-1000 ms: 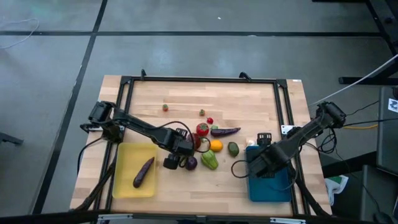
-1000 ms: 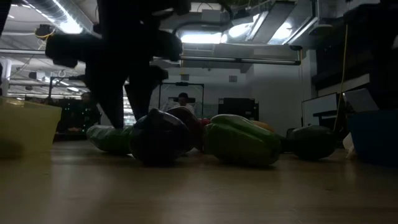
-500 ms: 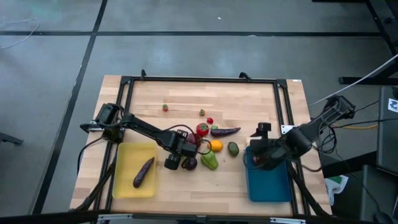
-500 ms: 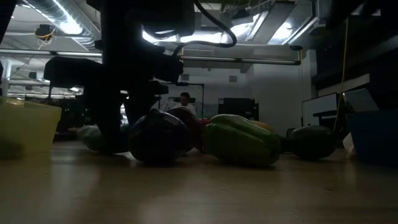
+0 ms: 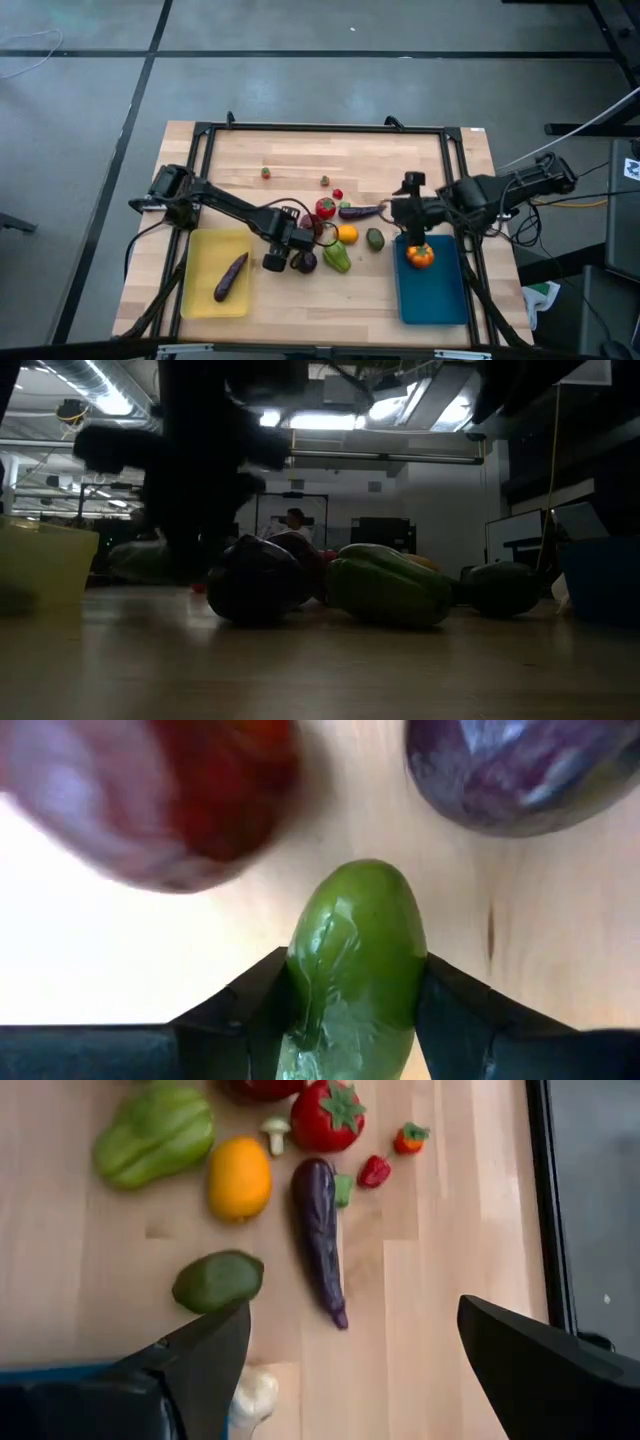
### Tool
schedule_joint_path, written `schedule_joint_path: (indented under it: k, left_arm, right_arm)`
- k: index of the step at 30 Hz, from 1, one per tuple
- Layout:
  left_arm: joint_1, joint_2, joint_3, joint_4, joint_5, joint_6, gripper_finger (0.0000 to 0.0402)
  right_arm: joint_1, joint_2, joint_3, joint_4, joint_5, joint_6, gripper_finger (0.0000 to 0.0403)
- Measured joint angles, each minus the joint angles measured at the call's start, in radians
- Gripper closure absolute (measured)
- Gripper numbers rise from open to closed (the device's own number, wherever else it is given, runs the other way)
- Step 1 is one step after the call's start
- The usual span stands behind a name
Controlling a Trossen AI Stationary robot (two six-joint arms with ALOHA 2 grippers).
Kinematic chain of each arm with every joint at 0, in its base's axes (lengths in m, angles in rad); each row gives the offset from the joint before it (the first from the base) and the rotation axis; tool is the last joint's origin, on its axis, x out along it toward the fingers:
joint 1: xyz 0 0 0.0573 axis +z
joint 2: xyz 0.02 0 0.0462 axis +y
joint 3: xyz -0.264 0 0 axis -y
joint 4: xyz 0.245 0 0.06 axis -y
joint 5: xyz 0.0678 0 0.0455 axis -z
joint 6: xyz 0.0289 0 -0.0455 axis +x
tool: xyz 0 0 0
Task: Sort produce into baskets
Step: Put the cucumber into the yellow bin
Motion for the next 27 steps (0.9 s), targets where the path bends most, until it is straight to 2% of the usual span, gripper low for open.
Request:
schedule_joint_path:
  k: [5, 8, 16, 21, 27]
  left_arm:
    - [0.000, -0.097, 0.040, -0.023, -0.043, -0.062, 0.0212]
    - [0.000, -0.172, 0.054, -0.034, -0.064, -0.152, 0.0216]
    - [-0.050, -0.340, 0.056, -0.211, -0.064, -0.699, 0.0211]
    - [-0.145, -0.357, 0.056, -0.323, -0.063, -0.957, 0.0207]
    - [-0.267, -0.353, 0.040, -0.341, -0.061, -1.231, 0.0206]
  right_arm:
    - [-0.101, 0.000, 0.000, 0.104, -0.077, -0.133, 0.0052]
    - [-0.155, 0.007, 0.000, 0.170, -0.098, -0.191, 0.0052]
    - [-0.262, 0.041, 0.000, 0.303, -0.109, -0.289, 0.0052]
    - [-0.312, 0.081, 0.000, 0.332, -0.190, -0.359, 0.0052]
    - [-0.349, 0.153, 0.000, 0.332, -0.258, -0.384, 0.0052]
